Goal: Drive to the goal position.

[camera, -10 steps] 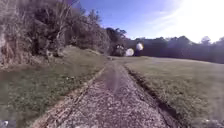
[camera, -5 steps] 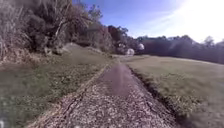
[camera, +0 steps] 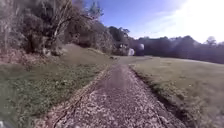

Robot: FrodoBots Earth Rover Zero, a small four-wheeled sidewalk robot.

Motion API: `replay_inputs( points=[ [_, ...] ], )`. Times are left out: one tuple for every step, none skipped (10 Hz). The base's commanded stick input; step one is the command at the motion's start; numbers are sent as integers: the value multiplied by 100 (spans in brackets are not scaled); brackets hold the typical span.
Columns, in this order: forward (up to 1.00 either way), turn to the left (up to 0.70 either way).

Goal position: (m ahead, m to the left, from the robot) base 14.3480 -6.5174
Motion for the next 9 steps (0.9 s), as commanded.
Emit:
replay_inputs(
  points=[
    [70, 0],
    [70, 0],
    [70, 0],
    [70, 0],
    [70, 0],
    [70, -1],
    [70, -34],
    [70, -34],
    [70, -34]
  ],
)
